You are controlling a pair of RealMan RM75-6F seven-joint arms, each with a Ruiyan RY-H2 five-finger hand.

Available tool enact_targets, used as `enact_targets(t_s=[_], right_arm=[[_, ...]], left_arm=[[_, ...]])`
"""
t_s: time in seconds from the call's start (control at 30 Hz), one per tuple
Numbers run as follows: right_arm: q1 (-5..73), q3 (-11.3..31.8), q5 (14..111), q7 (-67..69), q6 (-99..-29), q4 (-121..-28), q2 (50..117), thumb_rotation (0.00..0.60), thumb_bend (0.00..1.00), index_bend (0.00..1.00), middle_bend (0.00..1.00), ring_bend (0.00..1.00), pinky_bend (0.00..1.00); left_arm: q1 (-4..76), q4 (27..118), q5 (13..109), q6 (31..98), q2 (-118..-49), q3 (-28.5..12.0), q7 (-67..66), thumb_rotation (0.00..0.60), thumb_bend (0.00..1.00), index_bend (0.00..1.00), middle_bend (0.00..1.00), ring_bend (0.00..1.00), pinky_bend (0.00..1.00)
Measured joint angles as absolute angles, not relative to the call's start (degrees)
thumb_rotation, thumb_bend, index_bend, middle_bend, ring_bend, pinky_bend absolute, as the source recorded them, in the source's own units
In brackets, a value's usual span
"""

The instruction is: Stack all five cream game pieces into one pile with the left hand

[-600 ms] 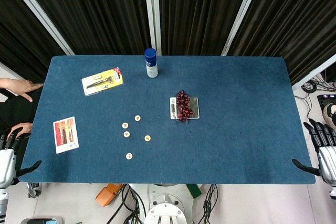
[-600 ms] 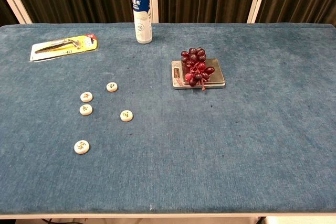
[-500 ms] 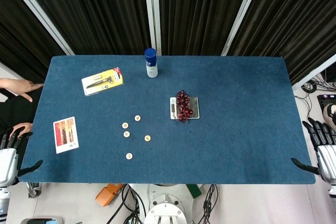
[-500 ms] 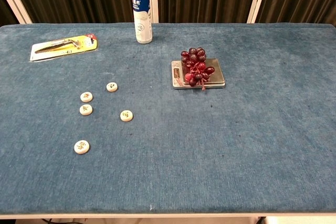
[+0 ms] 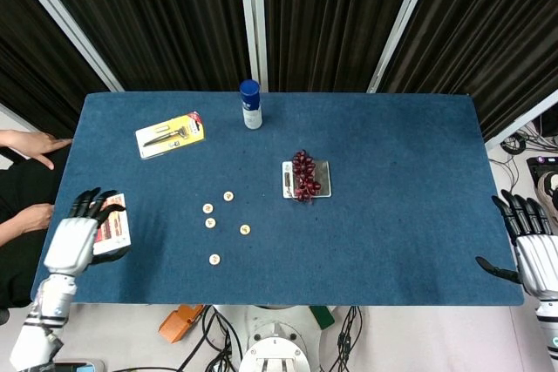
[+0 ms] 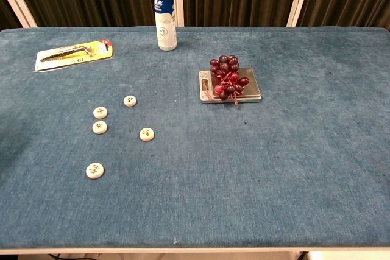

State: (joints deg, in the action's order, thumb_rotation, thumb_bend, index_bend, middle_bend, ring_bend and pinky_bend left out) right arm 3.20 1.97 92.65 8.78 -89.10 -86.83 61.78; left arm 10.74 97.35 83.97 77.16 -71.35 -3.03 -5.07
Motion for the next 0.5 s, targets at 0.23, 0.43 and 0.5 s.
enact_targets(t_s=[0.23, 0.43, 0.5], right_arm=[[3.07, 2.00, 92.52, 6.57, -89.35, -88.50, 61.76, 0.600, 0.17, 0.00, 0.05, 0.00, 0.03], [2.82, 2.14, 91.54, 5.93, -89.23, -88.88, 61.83, 0.600, 0.17, 0.00, 0.05, 0.00, 0.03], [2.90, 2.16, 91.34, 5.75, -88.88, -88.99, 61.85, 0.600, 0.17, 0.00, 0.05, 0.00, 0.03]], left_arm=[[20.83, 91.68, 79.36, 65.28, -80.99, -7.63, -8.80, 0.600, 0.17, 0.39, 0.18, 0.08, 0.00], [27.23, 82.44, 73.33, 59.24, -89.38, -11.00, -11.56, 0.600, 0.17, 0.39, 0.18, 0.07, 0.00], [28.90, 80.06, 71.85, 57.58, -91.29, -11.62, -11.97, 0.600, 0.17, 0.39, 0.18, 0.06, 0.00]])
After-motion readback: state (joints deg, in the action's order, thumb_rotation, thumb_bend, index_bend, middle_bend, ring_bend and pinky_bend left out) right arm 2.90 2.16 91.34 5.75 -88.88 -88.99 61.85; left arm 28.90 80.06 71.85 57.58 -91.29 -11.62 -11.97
